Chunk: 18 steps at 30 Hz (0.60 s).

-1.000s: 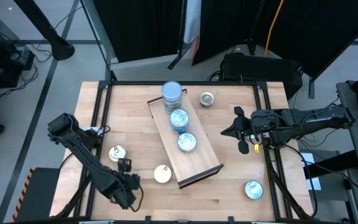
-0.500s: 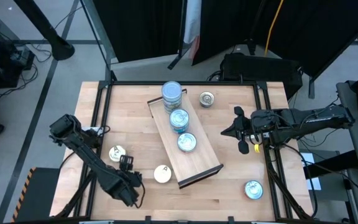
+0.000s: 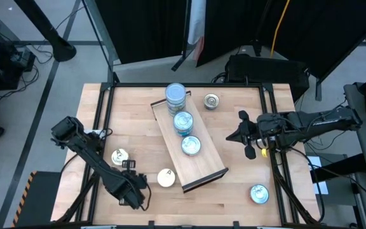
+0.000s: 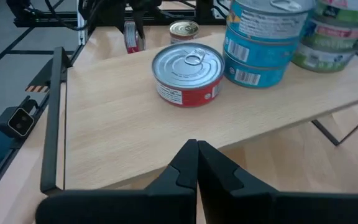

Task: Stack canned seafood by type on shelf
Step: Stack the left red tuna can on top of the other red tuna can on the shelf

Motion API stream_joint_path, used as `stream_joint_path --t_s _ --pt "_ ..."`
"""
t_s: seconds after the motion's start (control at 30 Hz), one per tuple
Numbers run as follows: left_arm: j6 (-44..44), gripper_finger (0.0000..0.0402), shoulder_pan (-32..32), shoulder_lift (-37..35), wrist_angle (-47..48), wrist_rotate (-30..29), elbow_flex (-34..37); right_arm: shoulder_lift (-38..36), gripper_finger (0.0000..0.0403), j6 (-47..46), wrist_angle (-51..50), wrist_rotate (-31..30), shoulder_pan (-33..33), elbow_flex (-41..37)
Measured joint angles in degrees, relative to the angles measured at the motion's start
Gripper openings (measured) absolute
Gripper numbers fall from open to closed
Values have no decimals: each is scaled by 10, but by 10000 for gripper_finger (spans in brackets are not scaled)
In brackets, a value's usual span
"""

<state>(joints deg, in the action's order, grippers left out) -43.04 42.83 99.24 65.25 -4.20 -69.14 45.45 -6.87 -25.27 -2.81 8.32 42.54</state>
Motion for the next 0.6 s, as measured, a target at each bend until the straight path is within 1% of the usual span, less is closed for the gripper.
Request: stream_joint_path --t_s 0.1,0.23,0.33,0.4,0.5,0.6 --pt "-10 139 0 -4 2 -41 -32 0 0 10 3 -1 11 0" --pt "0 139 0 -4 21 -115 -101 2 0 28 22 -2 22 0" --pt "21 139 -1 -4 39 -192 -171 11 0 60 60 -3 34 0" --pt "46 139 -3 -4 41 -254 -221 24 0 94 91 -3 47 0" --pt "75 139 -17 -5 33 -326 -285 53 0 156 140 -9 69 0" --pt "91 139 -47 -5 5 -354 -331 90 3 246 186 -43 100 0"
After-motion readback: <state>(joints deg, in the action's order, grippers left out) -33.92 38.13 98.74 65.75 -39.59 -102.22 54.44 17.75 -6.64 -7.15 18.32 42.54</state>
